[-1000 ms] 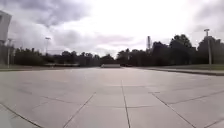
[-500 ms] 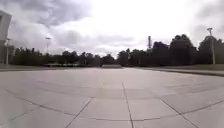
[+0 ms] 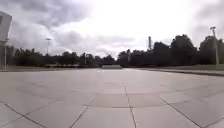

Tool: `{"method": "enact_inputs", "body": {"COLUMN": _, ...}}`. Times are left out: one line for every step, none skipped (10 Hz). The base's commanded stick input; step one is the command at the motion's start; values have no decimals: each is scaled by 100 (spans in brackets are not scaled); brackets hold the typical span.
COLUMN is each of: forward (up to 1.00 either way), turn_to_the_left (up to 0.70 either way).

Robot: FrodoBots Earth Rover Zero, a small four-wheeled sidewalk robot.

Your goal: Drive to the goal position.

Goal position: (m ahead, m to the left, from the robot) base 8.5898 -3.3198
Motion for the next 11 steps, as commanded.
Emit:
{"method": "enact_inputs", "body": {"forward": 70, "turn_to_the_left": 0}}
{"method": "enact_inputs", "body": {"forward": 70, "turn_to_the_left": 0}}
{"method": "enact_inputs", "body": {"forward": 70, "turn_to_the_left": 0}}
{"method": "enact_inputs", "body": {"forward": 70, "turn_to_the_left": 0}}
{"method": "enact_inputs", "body": {"forward": 70, "turn_to_the_left": 0}}
{"method": "enact_inputs", "body": {"forward": 70, "turn_to_the_left": 0}}
{"method": "enact_inputs", "body": {"forward": 70, "turn_to_the_left": 0}}
{"method": "enact_inputs", "body": {"forward": 70, "turn_to_the_left": 0}}
{"method": "enact_inputs", "body": {"forward": 70, "turn_to_the_left": 0}}
{"method": "enact_inputs", "body": {"forward": 70, "turn_to_the_left": 0}}
{"method": "enact_inputs", "body": {"forward": 70, "turn_to_the_left": 0}}
